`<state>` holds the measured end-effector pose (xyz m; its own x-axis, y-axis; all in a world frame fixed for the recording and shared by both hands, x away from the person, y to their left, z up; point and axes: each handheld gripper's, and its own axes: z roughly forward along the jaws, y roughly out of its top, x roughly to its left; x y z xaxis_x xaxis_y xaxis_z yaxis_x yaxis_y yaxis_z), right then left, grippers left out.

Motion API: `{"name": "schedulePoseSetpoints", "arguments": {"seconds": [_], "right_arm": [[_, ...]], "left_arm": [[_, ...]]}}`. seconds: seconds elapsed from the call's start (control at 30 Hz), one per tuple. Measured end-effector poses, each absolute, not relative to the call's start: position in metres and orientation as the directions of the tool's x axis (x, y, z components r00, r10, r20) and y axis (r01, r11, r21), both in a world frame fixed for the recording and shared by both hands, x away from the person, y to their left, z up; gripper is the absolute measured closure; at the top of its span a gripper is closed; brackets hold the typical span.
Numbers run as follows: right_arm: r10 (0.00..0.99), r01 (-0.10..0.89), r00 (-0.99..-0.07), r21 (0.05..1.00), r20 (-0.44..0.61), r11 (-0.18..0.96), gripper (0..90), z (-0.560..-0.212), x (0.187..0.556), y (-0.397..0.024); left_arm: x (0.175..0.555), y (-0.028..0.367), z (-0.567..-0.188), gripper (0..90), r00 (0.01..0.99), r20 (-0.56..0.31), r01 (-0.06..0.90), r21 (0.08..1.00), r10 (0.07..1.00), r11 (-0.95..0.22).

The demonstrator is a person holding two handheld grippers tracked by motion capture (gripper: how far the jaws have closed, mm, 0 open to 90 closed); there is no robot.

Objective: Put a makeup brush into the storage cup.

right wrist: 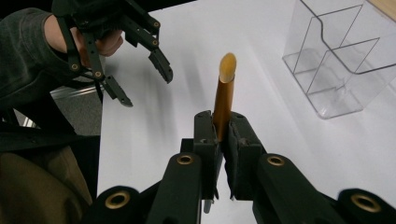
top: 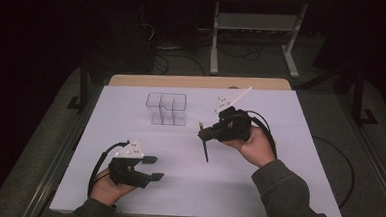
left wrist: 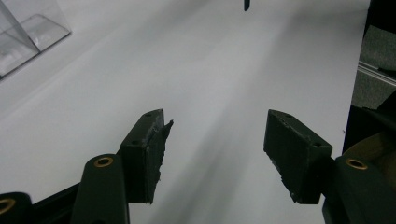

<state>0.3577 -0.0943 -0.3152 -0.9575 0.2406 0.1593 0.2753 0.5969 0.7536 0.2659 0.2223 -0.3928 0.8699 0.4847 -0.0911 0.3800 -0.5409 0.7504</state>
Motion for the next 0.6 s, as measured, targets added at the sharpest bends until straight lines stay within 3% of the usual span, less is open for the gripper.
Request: {"name": "schedulePoseSetpoints", "arguments": {"seconds": [0.6], "right_arm": [[0.235,0.254,-0.963,0.738,0.133,0.625,82.8,-0.307,0.387,-0.066]], "left_arm": [[0.266,0.226,-0.399,37.1,0.864,-0.081,0.382,0.748,0.497,-0.543]]}}
